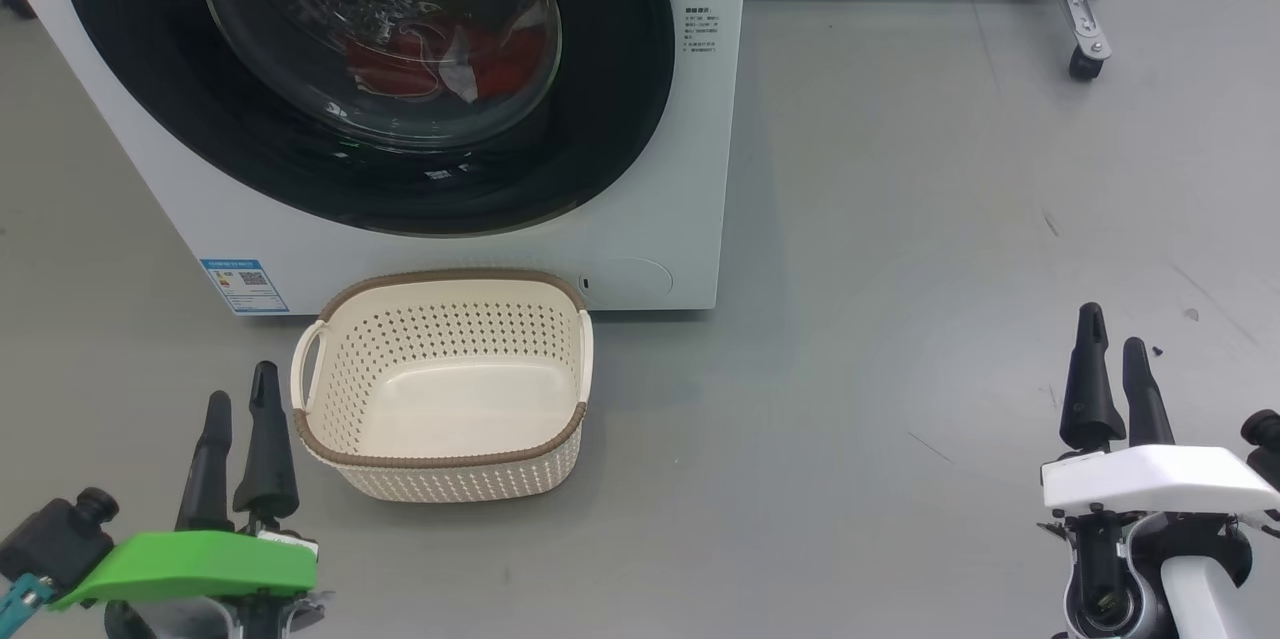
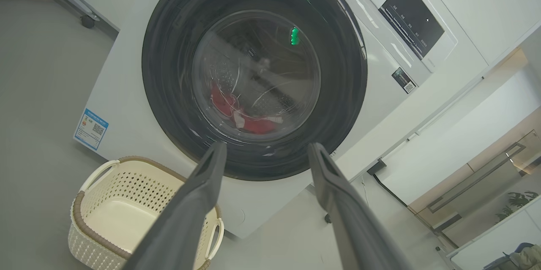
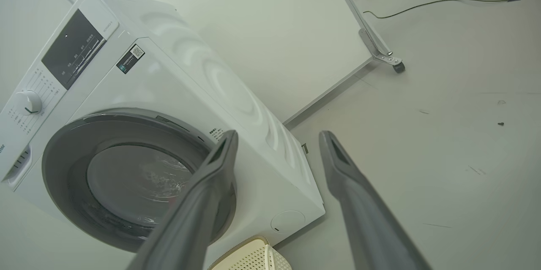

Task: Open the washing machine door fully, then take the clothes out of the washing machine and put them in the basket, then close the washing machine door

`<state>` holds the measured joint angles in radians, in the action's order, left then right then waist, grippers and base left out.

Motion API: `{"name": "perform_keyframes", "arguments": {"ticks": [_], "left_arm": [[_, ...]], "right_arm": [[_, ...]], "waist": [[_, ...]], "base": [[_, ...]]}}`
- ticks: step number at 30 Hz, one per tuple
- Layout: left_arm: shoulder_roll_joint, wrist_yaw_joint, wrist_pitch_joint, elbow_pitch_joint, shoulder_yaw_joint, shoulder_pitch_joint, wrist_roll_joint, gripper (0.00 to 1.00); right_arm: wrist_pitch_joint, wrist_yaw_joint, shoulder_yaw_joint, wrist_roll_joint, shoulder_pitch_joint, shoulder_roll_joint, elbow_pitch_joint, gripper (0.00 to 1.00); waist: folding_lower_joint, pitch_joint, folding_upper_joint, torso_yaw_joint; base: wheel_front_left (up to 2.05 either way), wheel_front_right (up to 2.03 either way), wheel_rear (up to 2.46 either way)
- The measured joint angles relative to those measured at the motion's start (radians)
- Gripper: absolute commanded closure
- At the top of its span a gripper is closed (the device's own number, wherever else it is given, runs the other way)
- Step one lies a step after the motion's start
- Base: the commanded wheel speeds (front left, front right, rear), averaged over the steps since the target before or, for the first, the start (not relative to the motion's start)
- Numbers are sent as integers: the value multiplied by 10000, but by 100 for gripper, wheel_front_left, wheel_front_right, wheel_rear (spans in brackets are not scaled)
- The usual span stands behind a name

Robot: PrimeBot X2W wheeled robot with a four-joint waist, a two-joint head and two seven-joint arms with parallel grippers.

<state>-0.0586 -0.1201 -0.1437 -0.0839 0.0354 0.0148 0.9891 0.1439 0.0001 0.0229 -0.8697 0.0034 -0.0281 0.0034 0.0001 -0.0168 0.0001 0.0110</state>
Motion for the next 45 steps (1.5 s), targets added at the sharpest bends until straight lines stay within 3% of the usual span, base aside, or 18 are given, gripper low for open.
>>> {"name": "perform_keyframes", "arguments": {"ticks": [11, 31, 45], "left_arm": [[-209, -8, -357, -12, 430, -1, -2644, 0], [-173, 2, -1076, -593, 1319, -70, -5869, 0], [-105, 115, -1081, -1348, 1344, -101, -6157, 0]], "right_arm": [[357, -445, 732, 1829, 19, -46, -25, 0], [922, -1009, 1958, 5074, 303, -119, 1095, 0], [920, -1012, 1985, 5102, 270, -121, 1638, 0]], "waist": [[0, -57, 0, 8], [0, 30, 0, -100], [0, 80, 0, -150]], "base": [[0, 0, 0], [0, 0, 0], [0, 0, 0]]}}
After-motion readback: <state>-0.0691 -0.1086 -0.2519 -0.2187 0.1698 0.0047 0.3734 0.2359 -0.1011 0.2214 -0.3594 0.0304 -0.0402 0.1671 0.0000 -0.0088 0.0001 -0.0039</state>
